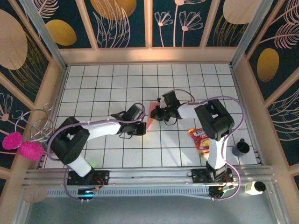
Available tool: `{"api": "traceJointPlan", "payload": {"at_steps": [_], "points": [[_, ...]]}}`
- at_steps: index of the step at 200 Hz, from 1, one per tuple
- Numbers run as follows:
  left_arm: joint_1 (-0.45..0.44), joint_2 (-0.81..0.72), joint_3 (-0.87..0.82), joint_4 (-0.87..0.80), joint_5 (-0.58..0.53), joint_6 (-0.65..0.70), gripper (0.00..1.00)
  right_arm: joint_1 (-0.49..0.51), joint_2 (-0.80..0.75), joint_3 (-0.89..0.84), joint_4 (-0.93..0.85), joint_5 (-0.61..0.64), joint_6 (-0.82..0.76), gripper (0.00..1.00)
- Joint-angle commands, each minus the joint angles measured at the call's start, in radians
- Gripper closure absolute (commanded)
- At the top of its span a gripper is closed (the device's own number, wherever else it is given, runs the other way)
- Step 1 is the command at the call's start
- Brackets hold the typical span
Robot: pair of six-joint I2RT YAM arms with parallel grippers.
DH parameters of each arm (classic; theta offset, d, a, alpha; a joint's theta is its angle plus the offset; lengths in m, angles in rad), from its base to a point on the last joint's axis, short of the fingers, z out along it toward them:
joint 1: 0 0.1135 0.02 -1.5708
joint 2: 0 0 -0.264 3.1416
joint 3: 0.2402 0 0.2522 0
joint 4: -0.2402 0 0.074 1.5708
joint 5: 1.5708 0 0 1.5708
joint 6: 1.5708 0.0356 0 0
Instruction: Fold a paper plane with a square sheet of paper (pick it up from the middle)
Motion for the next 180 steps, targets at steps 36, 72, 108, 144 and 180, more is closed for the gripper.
{"api": "traceJointPlan", "payload": {"at_steps": [36,72,108,144,180], "points": [[0.05,0.035,0.083,0.099,0.07,-0.024,1.0,0.022,-0.019,-0.046,-0.009,0.016,0.038,0.96],[0.051,0.119,0.097,0.159,0.107,-0.057,1.0,0.017,-0.017,-0.041,0.003,0.003,0.053,0.96],[0.05,0.174,0.081,0.156,0.101,-0.066,1.0,0.011,-0.017,-0.033,0.013,-0.018,0.057,0.97],[0.05,0.202,0.062,0.13,0.065,-0.061,1.0,-0.001,-0.04,-0.02,-0.005,-0.02,0.038,0.97],[0.05,0.207,0.02,0.13,0.067,-0.065,1.0,-0.006,-0.064,0.045,-0.074,0.016,-0.035,0.96]]}}
